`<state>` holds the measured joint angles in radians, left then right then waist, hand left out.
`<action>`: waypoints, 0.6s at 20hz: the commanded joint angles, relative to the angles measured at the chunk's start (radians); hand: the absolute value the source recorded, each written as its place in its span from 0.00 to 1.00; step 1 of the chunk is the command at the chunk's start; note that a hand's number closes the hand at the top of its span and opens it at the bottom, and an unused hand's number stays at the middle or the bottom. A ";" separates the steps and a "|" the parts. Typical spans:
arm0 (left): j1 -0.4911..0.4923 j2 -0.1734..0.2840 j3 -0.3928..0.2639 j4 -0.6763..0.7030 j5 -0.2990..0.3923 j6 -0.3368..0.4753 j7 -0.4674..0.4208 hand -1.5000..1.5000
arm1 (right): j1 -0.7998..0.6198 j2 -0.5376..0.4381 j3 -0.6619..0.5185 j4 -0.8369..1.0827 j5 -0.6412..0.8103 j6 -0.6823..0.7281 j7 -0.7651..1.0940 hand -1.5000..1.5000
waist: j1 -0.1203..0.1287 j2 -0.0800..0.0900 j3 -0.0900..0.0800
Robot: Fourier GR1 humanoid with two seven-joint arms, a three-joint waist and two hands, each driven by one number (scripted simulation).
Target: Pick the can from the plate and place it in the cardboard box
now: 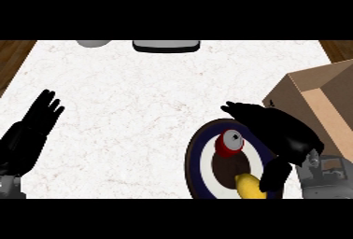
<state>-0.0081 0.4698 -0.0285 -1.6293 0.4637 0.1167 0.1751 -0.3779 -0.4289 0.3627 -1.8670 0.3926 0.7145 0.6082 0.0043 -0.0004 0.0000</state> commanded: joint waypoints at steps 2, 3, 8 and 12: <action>-0.006 -0.061 0.019 0.050 -0.052 -0.041 -0.024 0.50 | -0.014 0.062 -0.030 0.022 0.057 0.039 -0.042 0.00 | -0.002 0.000 0.000; -0.011 -0.041 0.038 -0.015 -0.037 -0.021 0.042 0.50 | 0.025 0.019 -0.046 0.035 0.088 0.009 -0.147 0.00 | -0.002 0.000 0.000; 0.033 -0.070 0.041 -0.057 -0.074 -0.053 0.025 0.50 | 0.038 0.116 0.041 0.048 0.208 -0.046 -0.135 0.00 | 0.001 0.000 0.000; -0.063 -0.096 0.064 0.069 -0.101 -0.067 0.017 0.50 | 0.063 0.066 0.025 0.025 0.265 -0.006 -0.172 0.00 | -0.005 0.001 0.000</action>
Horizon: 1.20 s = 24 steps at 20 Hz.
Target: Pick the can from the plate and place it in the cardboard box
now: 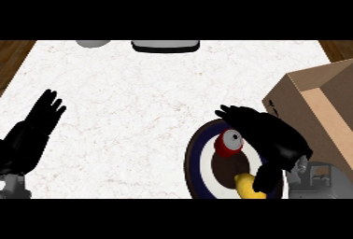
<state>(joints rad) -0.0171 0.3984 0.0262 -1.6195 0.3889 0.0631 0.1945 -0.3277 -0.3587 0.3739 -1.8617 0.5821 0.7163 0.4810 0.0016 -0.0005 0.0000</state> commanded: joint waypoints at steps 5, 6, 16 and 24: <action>-0.024 -0.070 0.003 -0.028 -0.077 0.014 0.038 0.50 | -0.031 0.109 0.009 0.018 0.091 0.069 0.057 0.00 | 0.000 0.000 0.000; -0.017 -0.036 0.062 0.031 -0.023 -0.073 0.001 0.50 | -0.006 0.116 0.023 0.030 0.112 0.061 0.062 0.00 | 0.000 0.000 0.000; 0.045 -0.070 0.097 -0.079 -0.054 -0.083 0.058 0.50 | -0.011 0.142 0.028 0.164 0.250 0.011 -0.020 0.00 | 0.004 0.000 0.000; 0.022 -0.127 0.088 -0.084 -0.110 -0.087 0.075 0.50 | 0.018 0.188 0.046 0.210 0.325 0.009 -0.059 0.00 | 0.002 0.000 0.000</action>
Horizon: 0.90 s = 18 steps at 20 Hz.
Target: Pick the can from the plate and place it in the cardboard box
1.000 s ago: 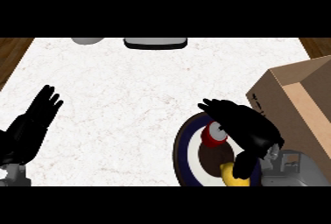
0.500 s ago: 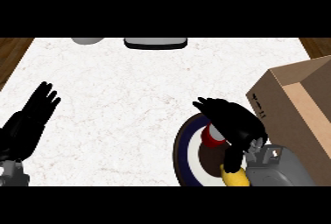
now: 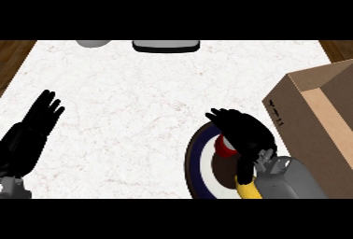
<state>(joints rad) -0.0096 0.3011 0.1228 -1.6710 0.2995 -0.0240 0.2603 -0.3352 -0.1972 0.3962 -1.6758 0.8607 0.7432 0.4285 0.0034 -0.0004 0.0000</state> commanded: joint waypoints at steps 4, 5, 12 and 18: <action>0.019 -0.029 0.016 -0.009 -0.026 -0.023 0.001 0.50 | 0.077 -0.044 -0.004 -0.033 0.057 0.011 -0.068 0.00 | -0.003 -0.001 0.000; -0.018 -0.040 0.020 0.062 -0.023 -0.042 -0.035 0.50 | -0.013 -0.012 -0.024 0.118 0.070 -0.029 -0.113 0.00 | 0.000 0.001 0.000; -0.027 -0.044 0.055 0.078 -0.059 -0.046 -0.039 0.50 | -0.027 0.024 -0.057 0.141 0.109 -0.011 -0.119 0.00 | -0.001 0.001 0.000; -0.021 -0.042 0.066 -0.004 -0.039 -0.069 0.048 0.50 | -0.035 0.071 -0.047 0.222 0.173 -0.061 -0.146 0.00 | 0.001 0.000 0.000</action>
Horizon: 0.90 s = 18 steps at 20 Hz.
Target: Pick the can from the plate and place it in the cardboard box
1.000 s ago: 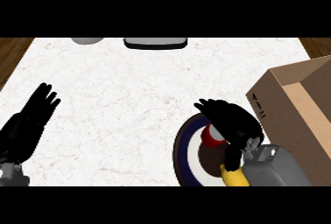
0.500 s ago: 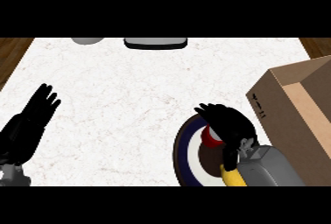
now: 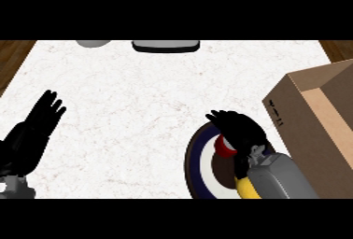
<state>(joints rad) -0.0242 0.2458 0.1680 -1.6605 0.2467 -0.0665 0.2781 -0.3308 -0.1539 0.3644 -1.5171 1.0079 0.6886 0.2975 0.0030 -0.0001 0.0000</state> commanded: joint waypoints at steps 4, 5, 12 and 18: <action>0.022 -0.020 -0.003 0.018 -0.038 -0.018 -0.041 0.50 | 0.028 -0.022 0.011 -0.009 0.035 -0.088 -0.119 1.00 | -0.001 0.000 0.000; 0.026 -0.048 -0.023 -0.016 -0.034 -0.004 -0.032 0.50 | -0.058 -0.032 -0.045 0.055 0.014 -0.070 -0.155 1.00 | 0.002 0.000 0.000; 0.047 -0.035 0.019 0.005 -0.029 -0.047 -0.045 0.50 | -0.027 0.037 0.006 0.039 0.086 -0.089 -0.149 1.00 | 0.000 -0.001 0.000; -0.009 -0.038 0.008 -0.029 -0.031 0.001 0.024 0.50 | 0.027 0.150 -0.196 0.151 0.106 -0.255 0.200 1.00 | -0.010 0.001 0.001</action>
<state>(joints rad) -0.0189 0.2138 0.1765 -1.6796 0.2127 -0.0788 0.2859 -0.3403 -0.0596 0.2592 -1.4094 1.1017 0.5091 0.3188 -0.0009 -0.0033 -0.0015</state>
